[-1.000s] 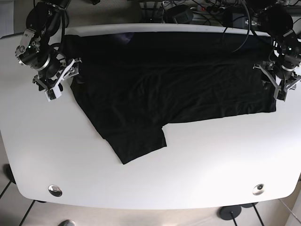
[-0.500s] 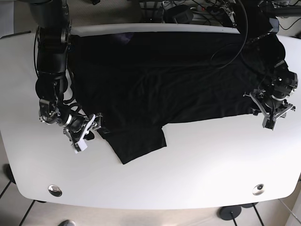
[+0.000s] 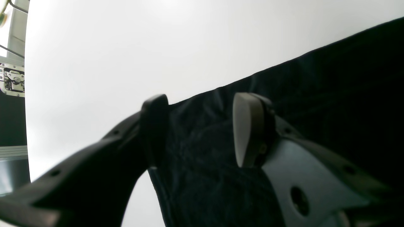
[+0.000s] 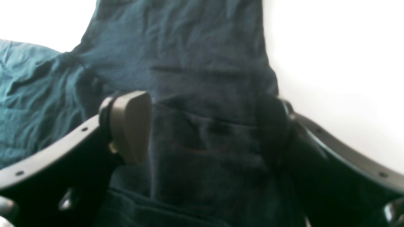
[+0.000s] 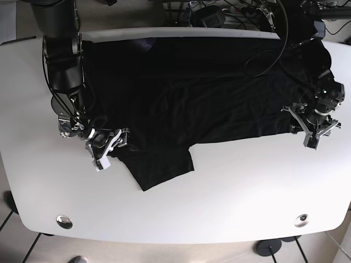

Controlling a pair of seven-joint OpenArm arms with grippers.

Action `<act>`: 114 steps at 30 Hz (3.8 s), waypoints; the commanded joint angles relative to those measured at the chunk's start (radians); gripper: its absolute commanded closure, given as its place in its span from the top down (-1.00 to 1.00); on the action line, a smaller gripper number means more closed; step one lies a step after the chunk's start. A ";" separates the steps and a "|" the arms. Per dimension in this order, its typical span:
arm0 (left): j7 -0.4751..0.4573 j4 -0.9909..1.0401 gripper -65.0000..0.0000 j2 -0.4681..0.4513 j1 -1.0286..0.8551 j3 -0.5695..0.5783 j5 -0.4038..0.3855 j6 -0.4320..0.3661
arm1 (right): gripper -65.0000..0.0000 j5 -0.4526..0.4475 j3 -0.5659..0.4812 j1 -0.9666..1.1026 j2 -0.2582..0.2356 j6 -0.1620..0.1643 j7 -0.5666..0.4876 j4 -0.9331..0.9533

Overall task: Fold the T-shirt properly
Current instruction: 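Move both grippers along the folded shirt and grasp its side edge, then fold the black shirt's hem edge over toward the collar with both grippers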

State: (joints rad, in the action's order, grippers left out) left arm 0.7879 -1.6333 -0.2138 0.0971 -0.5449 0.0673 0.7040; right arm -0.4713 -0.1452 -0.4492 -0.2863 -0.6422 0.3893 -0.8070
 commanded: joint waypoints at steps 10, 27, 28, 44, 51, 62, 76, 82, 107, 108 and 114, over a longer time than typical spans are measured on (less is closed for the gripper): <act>-0.020 0.054 -0.06 -0.014 0.022 -0.001 -0.011 -0.006 | 0.49 0.001 0.005 -0.033 -0.052 0.131 -0.022 -0.056; 0.100 0.206 0.04 -0.036 0.250 -0.244 -0.004 -0.006 | -0.11 -0.001 0.002 0.010 0.048 0.131 -0.025 -0.061; 0.100 0.264 0.23 -0.071 0.257 -0.238 -0.011 -0.014 | -0.39 -0.001 0.002 0.010 0.048 0.134 -0.025 -0.062; -0.149 0.729 0.47 -0.198 0.255 -0.159 -0.090 -0.066 | -0.92 -0.010 0.003 0.008 0.046 0.134 -0.025 -0.065; -0.176 0.789 -1.00 -0.195 0.254 -0.082 -0.091 -0.006 | -0.93 -0.010 0.006 0.013 0.043 0.137 -0.025 -0.111; -0.084 0.413 -1.00 -0.128 0.214 -0.091 -0.091 -0.006 | -0.96 -0.010 0.193 0.068 0.035 0.138 0.081 -0.331; 0.107 0.011 -1.00 -0.009 -0.007 -0.203 -0.091 -0.006 | -0.96 -0.011 0.576 0.487 0.115 0.080 0.506 -1.033; 0.107 0.011 -1.00 -0.014 -0.076 -0.205 -0.091 -0.006 | -0.96 -0.011 0.576 0.671 0.124 0.078 0.504 -1.104; 0.106 -0.166 -0.23 0.060 -0.181 -0.123 -0.083 -0.006 | 0.86 -0.047 0.457 0.451 0.085 0.078 0.446 -0.768; 0.106 -0.166 -0.23 0.064 -0.182 -0.125 -0.083 -0.006 | 0.86 -0.024 0.434 0.436 0.091 0.078 0.423 -0.722; 0.106 -0.158 -0.23 0.044 -0.225 -0.126 -0.083 -0.006 | 0.86 0.016 0.367 0.412 0.097 0.078 0.389 -0.618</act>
State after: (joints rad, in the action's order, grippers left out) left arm 0.9154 -1.7737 -0.1493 -0.1421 -0.6685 -0.0082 0.7002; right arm -0.4480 0.2169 -0.0235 -0.1814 -0.5583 0.7853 -1.4136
